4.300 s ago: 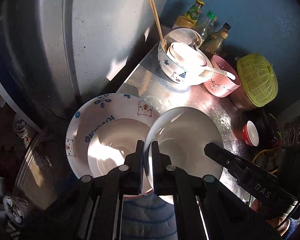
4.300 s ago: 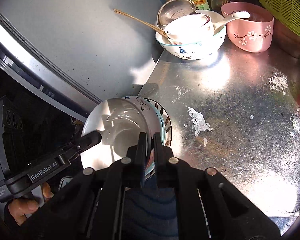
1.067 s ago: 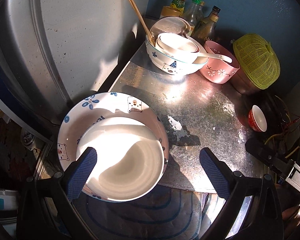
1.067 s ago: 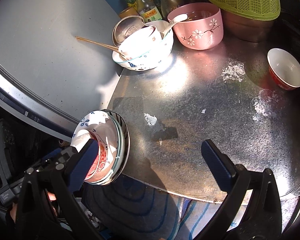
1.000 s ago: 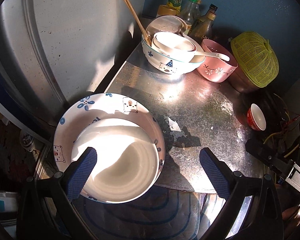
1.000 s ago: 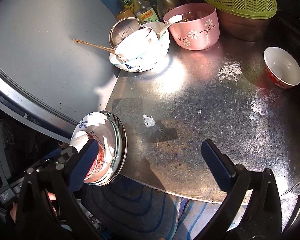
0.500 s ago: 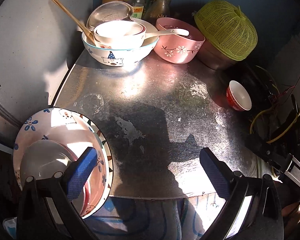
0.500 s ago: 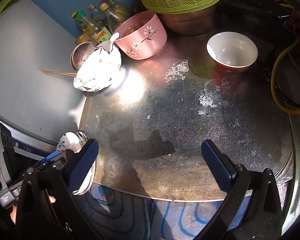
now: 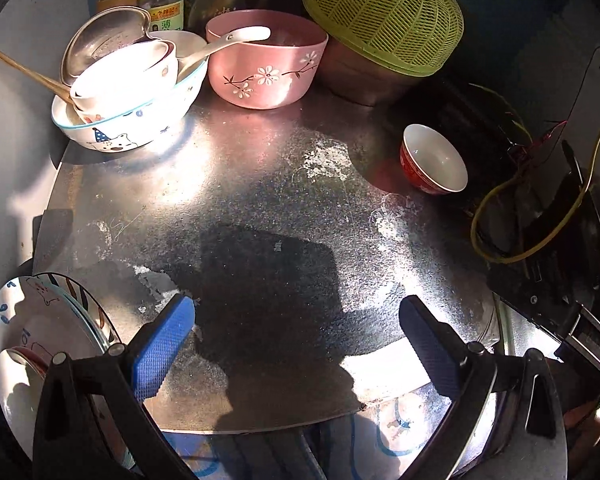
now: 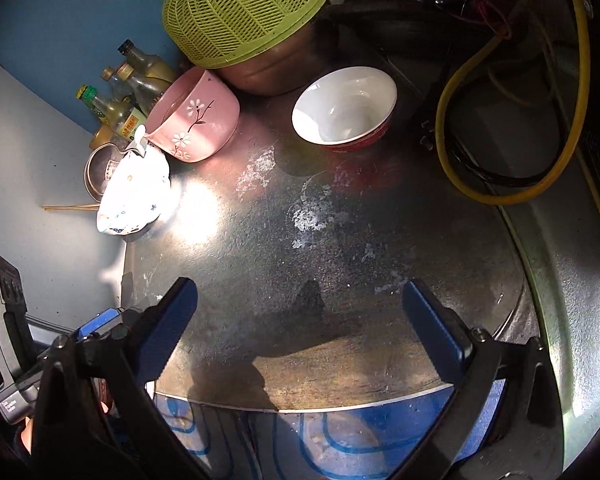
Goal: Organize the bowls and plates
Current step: 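Move the right gripper to the last red-rimmed bowl by the basket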
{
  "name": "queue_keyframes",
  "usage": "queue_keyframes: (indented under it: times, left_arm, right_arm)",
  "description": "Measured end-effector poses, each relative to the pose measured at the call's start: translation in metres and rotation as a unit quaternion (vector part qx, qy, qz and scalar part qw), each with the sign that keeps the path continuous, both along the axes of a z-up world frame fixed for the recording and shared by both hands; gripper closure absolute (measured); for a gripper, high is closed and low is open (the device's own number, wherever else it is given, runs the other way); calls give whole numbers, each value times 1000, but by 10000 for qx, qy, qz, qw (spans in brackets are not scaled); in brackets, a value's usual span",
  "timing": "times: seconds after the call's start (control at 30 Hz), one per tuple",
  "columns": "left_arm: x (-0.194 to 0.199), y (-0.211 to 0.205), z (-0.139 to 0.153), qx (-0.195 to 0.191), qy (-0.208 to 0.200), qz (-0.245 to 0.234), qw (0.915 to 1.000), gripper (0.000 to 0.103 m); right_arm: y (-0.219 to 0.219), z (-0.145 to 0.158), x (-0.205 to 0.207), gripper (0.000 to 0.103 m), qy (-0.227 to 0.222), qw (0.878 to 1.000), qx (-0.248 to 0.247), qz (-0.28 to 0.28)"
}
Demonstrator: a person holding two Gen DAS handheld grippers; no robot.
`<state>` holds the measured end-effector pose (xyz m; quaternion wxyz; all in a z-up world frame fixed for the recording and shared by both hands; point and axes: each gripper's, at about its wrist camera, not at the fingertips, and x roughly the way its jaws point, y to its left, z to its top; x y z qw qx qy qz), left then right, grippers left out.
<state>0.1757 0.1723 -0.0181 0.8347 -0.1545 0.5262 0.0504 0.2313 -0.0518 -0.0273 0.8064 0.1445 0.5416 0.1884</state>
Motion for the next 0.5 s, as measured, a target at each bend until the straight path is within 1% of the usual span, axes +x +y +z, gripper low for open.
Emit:
queue_keyframes:
  times: [0.27, 0.4, 0.5]
  left_arm:
    - [37, -12, -11, -197, 48, -328, 9993, 1]
    - [58, -17, -14, -294, 35, -579, 9979, 1]
    - [73, -19, -17, -368, 69, -644, 9972, 1]
  right_arm:
    - [-13, -4, 16, 0, -56, 9996, -174, -216]
    - [-15, -2, 30, 0, -159, 9994, -151, -270]
    - [-16, 2, 40, 0, -317, 9989, -158, -308]
